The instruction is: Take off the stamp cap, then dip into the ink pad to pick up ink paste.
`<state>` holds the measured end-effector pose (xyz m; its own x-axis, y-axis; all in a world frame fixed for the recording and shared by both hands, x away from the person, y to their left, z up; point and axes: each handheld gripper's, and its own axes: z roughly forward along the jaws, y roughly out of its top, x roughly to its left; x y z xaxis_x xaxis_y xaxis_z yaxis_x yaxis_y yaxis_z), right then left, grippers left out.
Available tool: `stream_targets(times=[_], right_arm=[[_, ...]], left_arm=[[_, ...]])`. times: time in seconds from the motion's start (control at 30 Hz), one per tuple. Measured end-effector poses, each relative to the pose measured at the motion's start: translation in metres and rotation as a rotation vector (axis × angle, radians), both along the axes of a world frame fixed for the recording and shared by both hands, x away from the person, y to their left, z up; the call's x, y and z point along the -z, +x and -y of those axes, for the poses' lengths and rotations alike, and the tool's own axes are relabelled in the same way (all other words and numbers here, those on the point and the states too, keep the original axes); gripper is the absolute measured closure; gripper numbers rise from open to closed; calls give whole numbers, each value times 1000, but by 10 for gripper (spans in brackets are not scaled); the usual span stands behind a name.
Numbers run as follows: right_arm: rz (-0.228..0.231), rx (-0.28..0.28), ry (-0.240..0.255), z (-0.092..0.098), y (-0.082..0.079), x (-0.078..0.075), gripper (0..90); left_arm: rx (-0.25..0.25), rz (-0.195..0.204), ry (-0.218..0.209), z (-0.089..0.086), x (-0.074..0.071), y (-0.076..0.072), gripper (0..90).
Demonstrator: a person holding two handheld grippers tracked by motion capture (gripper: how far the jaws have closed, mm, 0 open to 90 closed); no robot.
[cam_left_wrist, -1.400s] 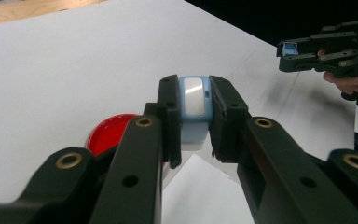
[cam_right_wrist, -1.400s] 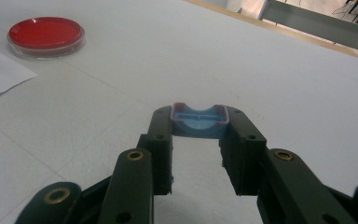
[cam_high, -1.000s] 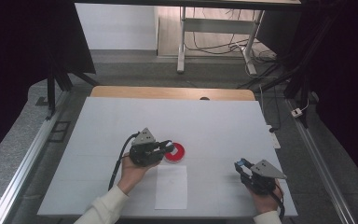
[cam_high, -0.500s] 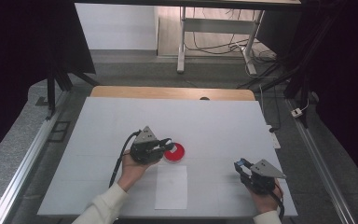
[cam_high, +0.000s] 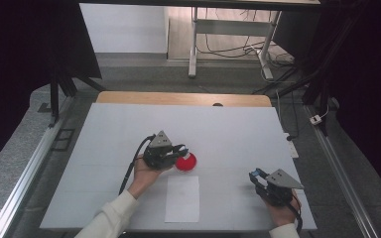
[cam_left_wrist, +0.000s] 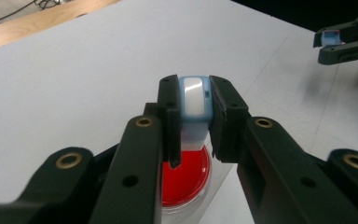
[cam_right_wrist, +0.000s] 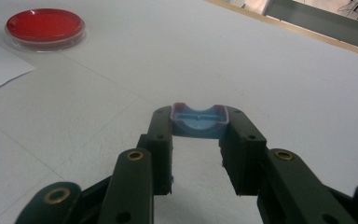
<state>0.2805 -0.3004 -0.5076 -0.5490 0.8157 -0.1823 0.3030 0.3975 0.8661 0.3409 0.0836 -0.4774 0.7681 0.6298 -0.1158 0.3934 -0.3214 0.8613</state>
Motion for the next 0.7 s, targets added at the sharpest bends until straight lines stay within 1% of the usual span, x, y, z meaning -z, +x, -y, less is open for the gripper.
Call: stream_targets(times=[0.27,0.5,0.53,0.7], right_arm=[[0,-1,2,0,0,0,649],[1,-2,1,0,0,0,649],[0,3,-7,0,0,-1,649],[0,-2,2,0,-1,0,649]], left_arm=[[0,-14,15,1,4,4,755],[12,-25,45,3,8,6,755],[13,-26,48,4,9,6,755],[15,-30,76,5,12,6,755]])
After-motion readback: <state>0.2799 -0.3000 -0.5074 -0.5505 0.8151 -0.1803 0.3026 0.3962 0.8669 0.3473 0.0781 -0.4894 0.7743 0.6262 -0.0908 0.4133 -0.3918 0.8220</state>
